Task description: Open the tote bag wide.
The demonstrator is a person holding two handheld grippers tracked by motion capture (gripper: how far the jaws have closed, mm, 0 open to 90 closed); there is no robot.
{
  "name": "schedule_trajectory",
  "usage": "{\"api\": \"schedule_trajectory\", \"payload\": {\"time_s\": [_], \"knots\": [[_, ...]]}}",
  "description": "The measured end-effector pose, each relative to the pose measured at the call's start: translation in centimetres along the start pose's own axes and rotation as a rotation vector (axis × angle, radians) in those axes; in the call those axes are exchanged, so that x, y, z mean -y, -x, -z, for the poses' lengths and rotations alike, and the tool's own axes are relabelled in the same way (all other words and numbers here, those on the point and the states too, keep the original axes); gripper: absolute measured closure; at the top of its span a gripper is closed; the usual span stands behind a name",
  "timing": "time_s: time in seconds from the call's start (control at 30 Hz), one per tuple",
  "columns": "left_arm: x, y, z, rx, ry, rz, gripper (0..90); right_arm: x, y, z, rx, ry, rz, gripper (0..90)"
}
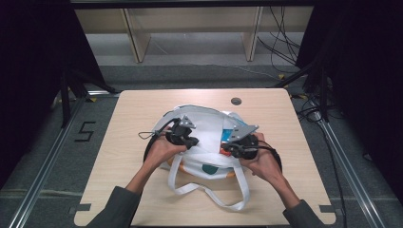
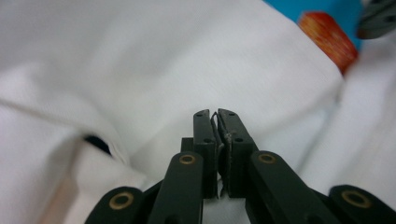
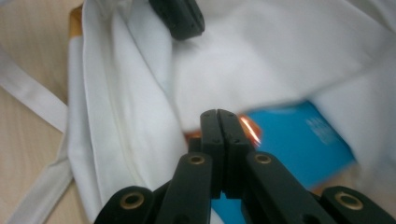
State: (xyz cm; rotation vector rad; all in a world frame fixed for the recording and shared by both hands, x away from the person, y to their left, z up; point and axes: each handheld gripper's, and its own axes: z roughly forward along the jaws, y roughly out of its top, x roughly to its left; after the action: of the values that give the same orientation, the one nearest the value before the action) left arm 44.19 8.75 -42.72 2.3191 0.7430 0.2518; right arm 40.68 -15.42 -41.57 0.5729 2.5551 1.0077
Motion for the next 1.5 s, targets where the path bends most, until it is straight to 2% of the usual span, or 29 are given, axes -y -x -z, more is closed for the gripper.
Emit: {"api": "schedule_trajectory", "payload": {"time_s": [0.07, 0.17, 0.23, 0.27, 0.37, 0.43, 0.47, 0.5, 0.53, 0.57, 0.63, 0.7, 0.73, 0.77, 0.83, 0.87, 0.93, 0.97, 1.0, 1.03, 1.1, 1.13, 1.17, 1.2, 1.27, 1.33, 1.37, 1.4, 1.5], "knots": [[0.7, 0.5, 0.3, 0.024, -0.042, -0.038, 85.9, -0.8, -0.6, -0.7, -0.015, -0.021, 0.014, 90.0], [1.8, 1.1, 1.5, 0.051, -0.064, -0.060, 86.3, -1.8, -1.0, -2.1, -0.017, -0.040, 0.045, 90.0], [2.5, 1.1, 2.0, 0.069, -0.063, -0.038, 86.3, -2.3, -0.5, -2.8, -0.003, -0.045, 0.040, 90.0], [2.8, 1.0, 2.1, 0.076, -0.062, -0.045, 86.4, -2.6, -0.1, -3.1, 0.019, -0.040, 0.041, 90.0], [3.4, 1.0, 2.4, 0.090, -0.070, -0.052, 86.7, -3.6, 1.8, -3.5, 0.126, -0.089, 0.029, 90.0], [3.7, 1.3, 2.3, 0.093, -0.070, -0.033, 88.4, -4.0, 3.8, -4.0, 0.137, -0.120, -0.012, 90.0], [4.0, 1.2, 2.3, 0.101, -0.083, -0.043, 88.8, -4.0, 4.4, -4.2, 0.131, -0.127, -0.028, 90.0], [4.3, 1.2, 2.3, 0.107, -0.087, -0.042, 89.1, -4.2, 5.4, -4.6, 0.150, -0.157, -0.032, 90.0], [4.3, 1.2, 2.3, 0.107, -0.087, -0.042, 89.3, -4.3, 6.1, -4.9, 0.179, -0.176, -0.022, 90.0], [5.1, 1.3, 2.4, 0.118, -0.079, -0.017, 89.4, -4.3, 7.1, -5.5, 0.223, -0.203, -0.023, 90.0], [5.8, 1.4, 2.5, 0.131, -0.057, -0.007, 89.5, -4.2, 8.5, -6.2, 0.293, -0.270, -0.033, 90.0], [6.2, 1.7, 2.6, 0.132, -0.048, 0.003, 89.6, -3.8, 9.8, -6.6, 0.317, -0.281, -0.070, 90.0], [6.1, 1.6, 2.7, 0.128, -0.049, -0.017, 89.6, -3.8, 10.2, -6.5, 0.314, -0.278, -0.081, 90.0], [5.9, 1.6, 2.7, 0.126, -0.052, -0.016, 89.5, -3.8, 10.5, -6.4, 0.300, -0.278, -0.098, 90.0], [5.4, 1.5, 2.7, 0.109, -0.062, -0.037, 88.3, -4.4, 10.2, -6.0, 0.306, -0.275, -0.073, 90.0], [5.1, 1.5, 2.8, 0.101, -0.046, -0.035, 86.1, -4.7, 10.0, -5.6, 0.300, -0.255, -0.073, 90.0], [4.6, 1.3, 2.9, 0.089, -0.034, -0.032, 83.1, -5.0, 9.6, -4.3, 0.265, -0.183, -0.073, 90.0], [4.3, 1.1, 2.8, 0.079, -0.009, -0.017, 82.7, -5.0, 9.4, -3.7, 0.236, -0.143, -0.077, 90.0], [4.1, 1.1, 2.7, 0.079, 0.017, -0.002, 82.8, -5.2, 8.8, -2.8, 0.195, -0.088, -0.073, 90.0], [3.8, 0.9, 2.7, 0.090, 0.034, 0.015, 82.8, -5.2, 8.2, -2.2, 0.194, -0.066, -0.071, 90.0], [3.4, 0.7, 2.7, 0.070, 0.064, 0.025, 82.5, -5.0, 6.6, -1.1, 0.152, -0.010, -0.056, 90.0], [3.1, 0.4, 2.7, 0.049, 0.093, 0.008, 81.9, -4.8, 5.9, -0.5, 0.123, -0.014, -0.058, 90.0], [2.8, 0.2, 2.7, 0.036, 0.108, 0.050, 81.2, -4.4, 5.1, -0.2, 0.123, -0.005, -0.047, 90.0], [2.6, -0.1, 2.7, 0.026, 0.116, 0.060, 79.7, -3.9, 4.4, 0.0, 0.120, -0.022, -0.019, 90.0], [2.0, -0.9, 2.5, -0.003, 0.122, 0.081, 79.4, -2.9, 3.5, 0.1, 0.117, -0.053, -0.014, 90.0], [1.8, -1.2, 2.3, -0.012, 0.116, 0.079, 78.6, -1.6, 2.7, 0.3, 0.106, -0.071, 0.000, 90.0], [1.2, -2.1, 1.8, -0.078, 0.103, 0.072, 78.4, -0.8, 2.3, 0.5, 0.096, -0.094, -0.001, 90.0], [0.9, -2.6, 1.5, -0.098, 0.088, 0.070, 78.7, -0.3, 2.1, 0.8, 0.100, -0.107, -0.015, 90.0], [0.4, -4.0, 0.8, -0.135, 0.072, 0.111, 81.5, 1.1, 2.1, 1.4, 0.106, -0.164, -0.014, 90.0]]}}
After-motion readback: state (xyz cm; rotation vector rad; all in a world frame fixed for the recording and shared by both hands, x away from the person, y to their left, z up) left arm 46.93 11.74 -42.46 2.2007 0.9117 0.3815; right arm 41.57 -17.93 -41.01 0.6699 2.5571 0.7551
